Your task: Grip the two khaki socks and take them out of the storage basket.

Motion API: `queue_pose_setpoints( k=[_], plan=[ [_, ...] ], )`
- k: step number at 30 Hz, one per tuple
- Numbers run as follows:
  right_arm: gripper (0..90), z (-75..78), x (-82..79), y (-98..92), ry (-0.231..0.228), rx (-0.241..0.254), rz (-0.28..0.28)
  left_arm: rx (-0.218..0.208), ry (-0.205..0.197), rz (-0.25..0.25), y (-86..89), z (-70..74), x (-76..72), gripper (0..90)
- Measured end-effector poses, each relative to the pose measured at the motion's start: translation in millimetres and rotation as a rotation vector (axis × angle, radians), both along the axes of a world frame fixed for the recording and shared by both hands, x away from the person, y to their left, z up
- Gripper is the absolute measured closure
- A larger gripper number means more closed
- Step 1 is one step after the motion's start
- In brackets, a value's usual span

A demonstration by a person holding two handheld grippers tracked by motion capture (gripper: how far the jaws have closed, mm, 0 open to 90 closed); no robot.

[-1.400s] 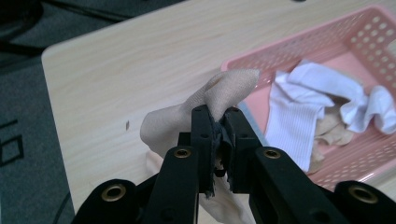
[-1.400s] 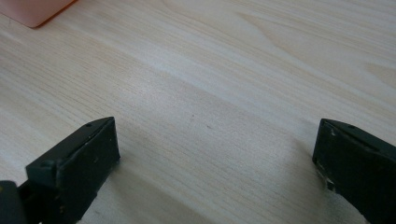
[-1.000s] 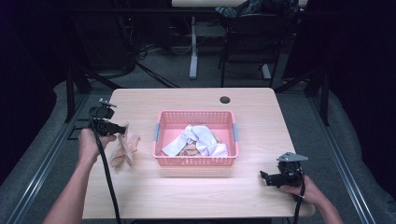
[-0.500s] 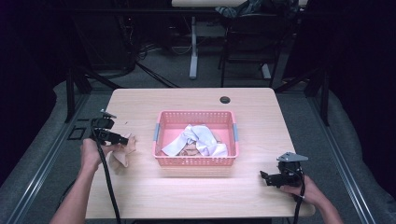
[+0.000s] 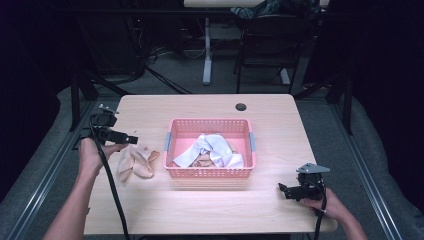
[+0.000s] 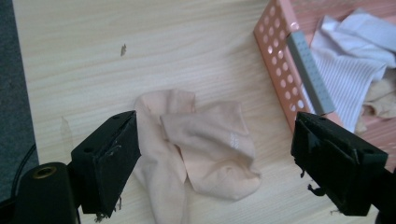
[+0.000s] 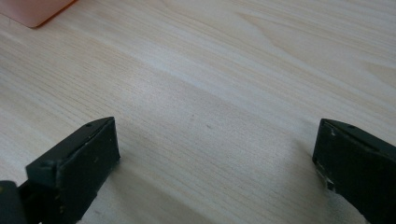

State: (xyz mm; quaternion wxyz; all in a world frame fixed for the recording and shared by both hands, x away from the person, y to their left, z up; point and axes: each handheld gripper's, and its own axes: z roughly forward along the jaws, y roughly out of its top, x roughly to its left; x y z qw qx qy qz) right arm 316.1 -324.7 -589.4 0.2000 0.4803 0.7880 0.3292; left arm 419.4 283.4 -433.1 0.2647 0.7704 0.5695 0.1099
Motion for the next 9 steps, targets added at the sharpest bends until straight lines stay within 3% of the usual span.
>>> queue_pose_setpoints(
  k=[9],
  plan=[
    [0.0,0.0,-0.1,0.0,0.000,0.001,-0.001,0.016,-0.016,-0.008,-3.6,13.7,1.4,9.8]
  ],
)
